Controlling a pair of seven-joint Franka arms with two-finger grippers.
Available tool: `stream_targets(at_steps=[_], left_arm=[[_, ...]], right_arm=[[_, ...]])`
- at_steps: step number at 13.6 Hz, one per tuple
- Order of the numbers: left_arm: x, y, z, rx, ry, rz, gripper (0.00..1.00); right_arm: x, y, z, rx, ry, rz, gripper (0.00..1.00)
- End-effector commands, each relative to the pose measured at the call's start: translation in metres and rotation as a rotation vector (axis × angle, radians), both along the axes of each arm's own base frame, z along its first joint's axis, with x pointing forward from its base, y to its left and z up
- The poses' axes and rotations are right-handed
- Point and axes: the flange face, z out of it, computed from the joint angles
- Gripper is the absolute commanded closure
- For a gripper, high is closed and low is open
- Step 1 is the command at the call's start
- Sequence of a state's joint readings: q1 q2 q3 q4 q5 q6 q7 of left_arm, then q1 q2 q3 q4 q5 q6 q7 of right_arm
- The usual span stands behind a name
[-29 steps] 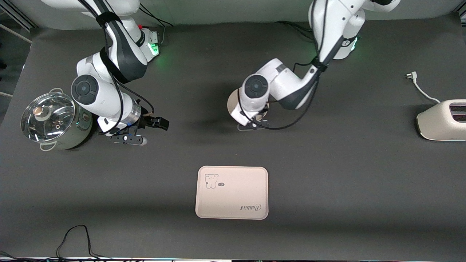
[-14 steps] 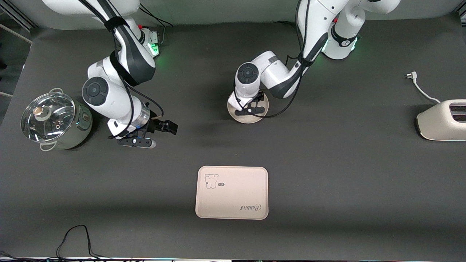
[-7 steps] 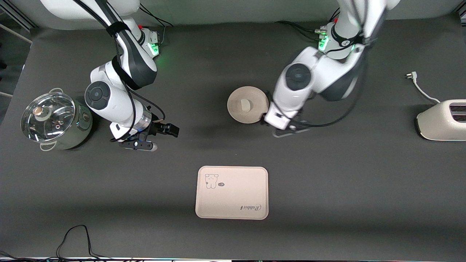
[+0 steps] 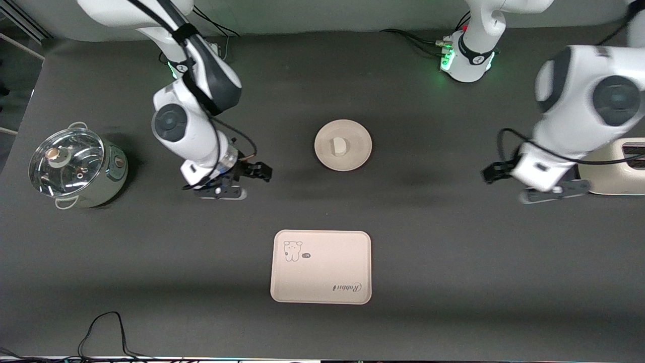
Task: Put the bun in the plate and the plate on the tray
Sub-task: 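Open the left gripper and withdraw while the right gripper approaches the plate, then lower the right gripper and grasp the plate rim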
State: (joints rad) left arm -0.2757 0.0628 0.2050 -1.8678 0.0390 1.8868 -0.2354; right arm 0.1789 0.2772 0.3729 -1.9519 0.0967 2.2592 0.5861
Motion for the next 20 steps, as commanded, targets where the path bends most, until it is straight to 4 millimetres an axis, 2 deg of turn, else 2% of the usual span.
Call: stream_targets(at_steps=[1,4,6,8,9,10,13,15,16,18,20], left_arm=[[-0.008,0.052,0.015,-0.008,0.013,-0.02,0.0],[-0.01,0.056,0.035,0.005,0.063,-0.027,0.0],[-0.011,0.051,0.035,0.014,0.073,-0.036,0.0],[-0.01,0.04,0.035,0.018,0.074,-0.059,0.0],[-0.009,0.037,0.033,0.027,0.077,-0.069,0.0],[-0.008,0.034,0.032,0.051,0.079,-0.081,0.0],[-0.009,0.026,0.036,0.067,0.089,-0.1,0.0],[-0.002,0.014,0.039,0.072,0.089,-0.107,0.0],[0.001,0.012,0.041,0.07,0.084,-0.111,0.0],[0.001,0.013,0.04,0.072,0.084,-0.112,0.0],[0.001,0.011,0.039,0.072,0.086,-0.115,0.0]], right_arm=[[-0.023,0.052,-0.028,0.024,0.0,-0.009,0.0],[-0.062,0.102,-0.073,0.031,-0.002,-0.027,0.0],[-0.074,0.109,-0.101,-0.037,-0.025,-0.037,0.0],[-0.1,0.113,-0.126,-0.093,-0.049,-0.007,0.0],[-0.116,0.117,-0.137,-0.08,-0.057,0.0,0.0],[-0.123,0.116,-0.146,-0.06,-0.063,-0.007,0.0],[-0.139,0.129,-0.146,-0.04,-0.05,-0.019,0.0],[-0.154,0.138,-0.152,-0.043,-0.038,-0.009,0.0],[-0.16,0.135,-0.157,-0.056,-0.028,-0.021,0.01],[-0.17,0.131,-0.165,-0.075,-0.019,-0.008,0.09],[-0.17,0.132,-0.165,-0.074,-0.018,-0.014,0.2]])
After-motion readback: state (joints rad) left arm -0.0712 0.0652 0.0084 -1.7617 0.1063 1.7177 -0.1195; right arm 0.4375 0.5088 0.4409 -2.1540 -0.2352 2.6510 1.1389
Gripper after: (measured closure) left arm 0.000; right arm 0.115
